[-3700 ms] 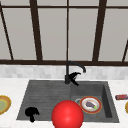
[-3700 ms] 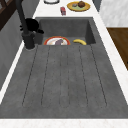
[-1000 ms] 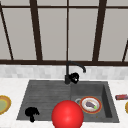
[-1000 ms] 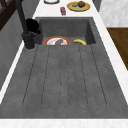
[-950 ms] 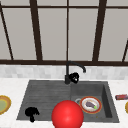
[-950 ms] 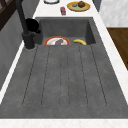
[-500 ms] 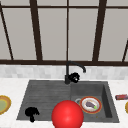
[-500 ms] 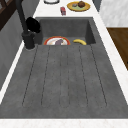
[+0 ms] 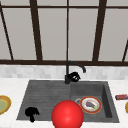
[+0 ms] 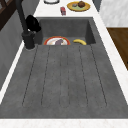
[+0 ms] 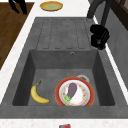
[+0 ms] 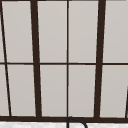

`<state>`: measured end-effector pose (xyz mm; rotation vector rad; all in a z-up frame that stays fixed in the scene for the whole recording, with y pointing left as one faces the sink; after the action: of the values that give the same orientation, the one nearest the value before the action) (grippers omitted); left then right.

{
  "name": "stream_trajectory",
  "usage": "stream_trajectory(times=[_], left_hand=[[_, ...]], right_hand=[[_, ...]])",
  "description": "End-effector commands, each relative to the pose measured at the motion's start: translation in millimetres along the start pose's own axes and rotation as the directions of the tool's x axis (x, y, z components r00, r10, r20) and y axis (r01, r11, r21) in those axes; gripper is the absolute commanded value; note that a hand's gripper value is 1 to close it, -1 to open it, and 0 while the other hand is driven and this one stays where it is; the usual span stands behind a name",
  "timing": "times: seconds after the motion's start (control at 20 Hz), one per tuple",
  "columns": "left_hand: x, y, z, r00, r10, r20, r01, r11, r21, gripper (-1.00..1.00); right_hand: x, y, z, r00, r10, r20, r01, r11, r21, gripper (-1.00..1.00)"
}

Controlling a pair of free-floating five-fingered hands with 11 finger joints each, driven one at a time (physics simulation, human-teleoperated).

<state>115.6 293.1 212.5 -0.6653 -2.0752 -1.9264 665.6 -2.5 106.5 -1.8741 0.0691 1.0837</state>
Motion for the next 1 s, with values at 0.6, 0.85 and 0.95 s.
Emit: stream_trajectory(times=[0.6, 0.85, 0.95], left_hand=[[0, 0, 0, 1.0000, 0.000, 0.000, 0.000, 1.0000, 0.000, 0.00], [0, 0, 0, 1.0000, 0.000, 0.000, 0.000, 1.0000, 0.000, 0.00], [0, 0, 0, 1.0000, 0.000, 0.000, 0.000, 1.0000, 0.000, 0.00]], right_hand=[[16, -8, 18, 0.979, -0.002, -0.205, 0.010, 0.999, 0.036, 1.00], [16, -3, 14, 0.975, 0.003, -0.222, 0.004, 0.999, 0.033, 1.00], [11, -3, 10, 0.975, -0.020, -0.219, 0.026, 0.999, 0.024, -1.00]])
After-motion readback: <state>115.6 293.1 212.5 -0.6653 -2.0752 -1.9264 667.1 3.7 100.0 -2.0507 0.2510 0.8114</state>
